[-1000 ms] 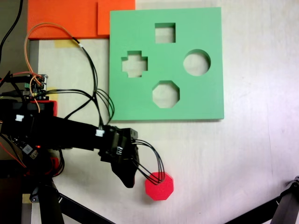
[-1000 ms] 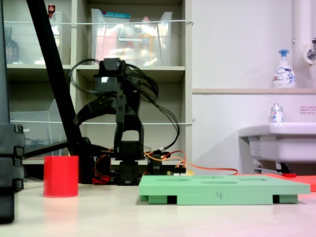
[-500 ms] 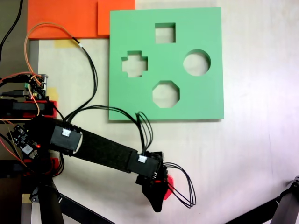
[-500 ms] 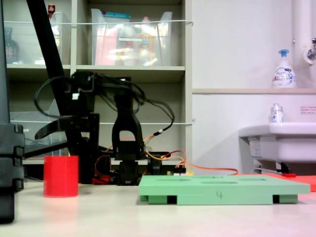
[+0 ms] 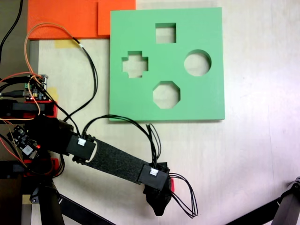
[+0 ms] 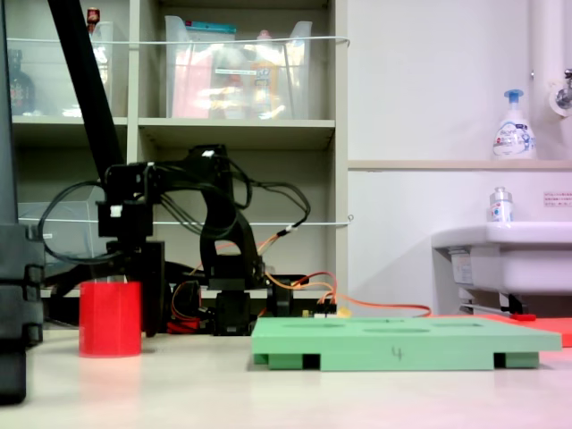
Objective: Put the octagonal pillar block into the corresponding hole
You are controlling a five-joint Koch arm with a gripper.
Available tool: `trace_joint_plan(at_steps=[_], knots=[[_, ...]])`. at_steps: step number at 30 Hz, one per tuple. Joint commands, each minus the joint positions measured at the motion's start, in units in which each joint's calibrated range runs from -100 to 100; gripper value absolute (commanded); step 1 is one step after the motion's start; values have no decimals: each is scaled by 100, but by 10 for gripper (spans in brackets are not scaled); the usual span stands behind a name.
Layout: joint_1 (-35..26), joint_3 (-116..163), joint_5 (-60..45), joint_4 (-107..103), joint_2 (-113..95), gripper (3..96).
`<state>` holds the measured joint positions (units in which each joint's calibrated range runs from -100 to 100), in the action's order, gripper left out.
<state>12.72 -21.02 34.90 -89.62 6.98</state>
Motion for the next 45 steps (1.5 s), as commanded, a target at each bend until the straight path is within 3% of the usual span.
trace_joint_plan(at_steps=[1,5,11,22,30,35,38,45], knots=[[73,-42,-63,41,-55,612],[132,238,-98,31,-209,438],[142,646,-88,-65,-670,336],[-73,686,293,-1038,-2876,336],[-1035,656,1700,-1038,-4888,339],[-1822,317,2716,-1038,-4608,340],[-2242,-730,3189,-1038,-3170,340],[-2598,-2315,3380,-1038,-1256,339]])
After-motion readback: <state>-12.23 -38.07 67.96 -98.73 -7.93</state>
